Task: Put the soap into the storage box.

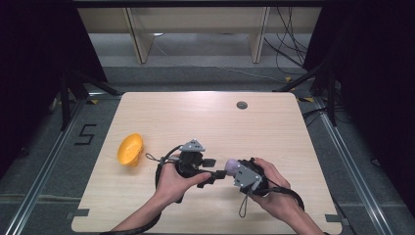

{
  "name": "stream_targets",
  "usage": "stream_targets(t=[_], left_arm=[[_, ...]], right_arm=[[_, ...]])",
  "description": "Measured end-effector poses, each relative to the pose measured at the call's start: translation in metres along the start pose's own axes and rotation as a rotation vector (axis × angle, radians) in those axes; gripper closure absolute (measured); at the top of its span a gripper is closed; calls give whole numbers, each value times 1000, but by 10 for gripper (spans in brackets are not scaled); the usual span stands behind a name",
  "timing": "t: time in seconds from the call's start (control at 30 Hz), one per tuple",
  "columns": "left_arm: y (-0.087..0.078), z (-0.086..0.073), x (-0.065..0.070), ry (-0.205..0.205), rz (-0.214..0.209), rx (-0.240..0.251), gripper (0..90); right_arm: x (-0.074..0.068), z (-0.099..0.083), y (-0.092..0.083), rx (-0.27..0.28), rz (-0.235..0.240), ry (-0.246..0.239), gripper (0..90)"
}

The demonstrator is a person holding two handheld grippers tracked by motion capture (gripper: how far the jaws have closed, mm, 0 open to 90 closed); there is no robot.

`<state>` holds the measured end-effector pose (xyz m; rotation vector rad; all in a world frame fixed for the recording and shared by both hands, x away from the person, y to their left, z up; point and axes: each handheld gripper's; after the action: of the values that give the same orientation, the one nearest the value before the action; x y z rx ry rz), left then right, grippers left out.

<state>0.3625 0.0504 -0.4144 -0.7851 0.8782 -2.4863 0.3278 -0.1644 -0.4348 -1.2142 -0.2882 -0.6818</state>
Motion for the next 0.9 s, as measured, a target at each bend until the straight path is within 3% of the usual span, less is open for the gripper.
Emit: stream_targets(t=[0.17,0.2,0.23,0.27,0.43,0.47,0.5,0.8,0.83,0.9], left_arm=[[11,10,0,-26,2,-18,387],[13,12,-1,-14,4,-22,388],[14,14,-2,-25,1,-25,390],[16,14,-2,-34,3,-24,393],[22,17,-3,-40,-34,-33,400],[23,18,-3,-44,-41,-39,400],[24,18,-3,-48,-45,-40,402],[30,19,-4,-76,-78,-56,417],[31,19,-4,-72,-89,-57,418],[31,19,-4,-79,-90,-53,423]], right_arm=[[0,1,0,4,-4,-2,500],[0,1,0,5,-6,-6,500],[1,2,0,17,-13,-41,500],[1,2,0,18,-12,-41,500],[1,3,0,21,-13,-42,500],[-1,3,-1,12,-7,-12,500],[1,3,0,24,-17,-46,500],[-1,5,-1,28,-24,-26,500],[0,5,-1,37,-27,-56,500],[-1,6,-2,40,-33,-54,500]])
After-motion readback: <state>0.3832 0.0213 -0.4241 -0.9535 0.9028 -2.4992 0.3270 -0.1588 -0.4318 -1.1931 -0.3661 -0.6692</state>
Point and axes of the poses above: each handheld gripper's, and its own axes: y roughly forward along the jaws, z roughly out of its top, x roughly to its right, and after that the axes turned 12 degrees about -x, right-handed
